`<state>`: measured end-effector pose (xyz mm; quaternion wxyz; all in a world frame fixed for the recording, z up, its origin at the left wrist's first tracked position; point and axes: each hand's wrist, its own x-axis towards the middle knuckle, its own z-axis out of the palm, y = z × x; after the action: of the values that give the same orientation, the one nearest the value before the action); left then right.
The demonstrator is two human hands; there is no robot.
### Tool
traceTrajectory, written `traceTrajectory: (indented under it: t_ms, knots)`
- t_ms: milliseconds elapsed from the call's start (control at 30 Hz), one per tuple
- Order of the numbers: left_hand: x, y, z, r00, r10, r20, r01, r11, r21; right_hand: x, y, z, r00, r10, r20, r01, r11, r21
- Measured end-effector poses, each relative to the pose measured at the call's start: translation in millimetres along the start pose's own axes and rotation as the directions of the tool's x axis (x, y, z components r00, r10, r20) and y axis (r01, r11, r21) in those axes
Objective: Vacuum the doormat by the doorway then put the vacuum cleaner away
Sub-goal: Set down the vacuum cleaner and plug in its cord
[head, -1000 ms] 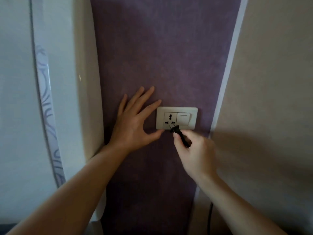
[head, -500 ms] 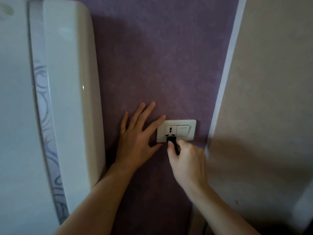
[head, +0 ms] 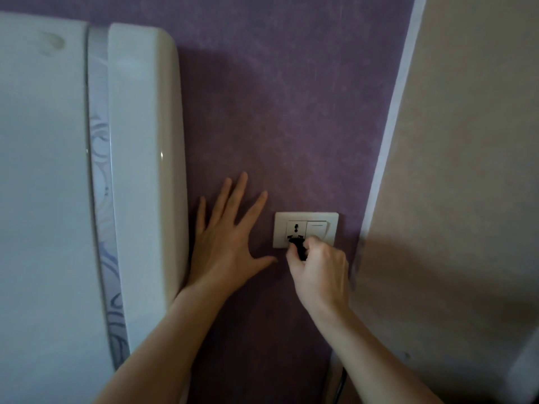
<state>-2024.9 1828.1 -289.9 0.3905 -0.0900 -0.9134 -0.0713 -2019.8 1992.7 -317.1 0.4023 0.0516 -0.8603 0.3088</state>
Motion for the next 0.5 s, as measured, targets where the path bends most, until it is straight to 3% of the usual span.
traceTrajectory:
  t_ms: [167,500]
  knots:
    - [2,1,3,0.998,-0.005,0.063,0.005,1.0,0.004,9,5,5,0.999,0.018,0.033,-0.018,1.0,0.012]
    - [2,0,6,0.998,0.012,0.055,-0.009,0.998,-0.058,13,16,13,0.998,-0.011,-0.063,0.018,0.993,0.117]
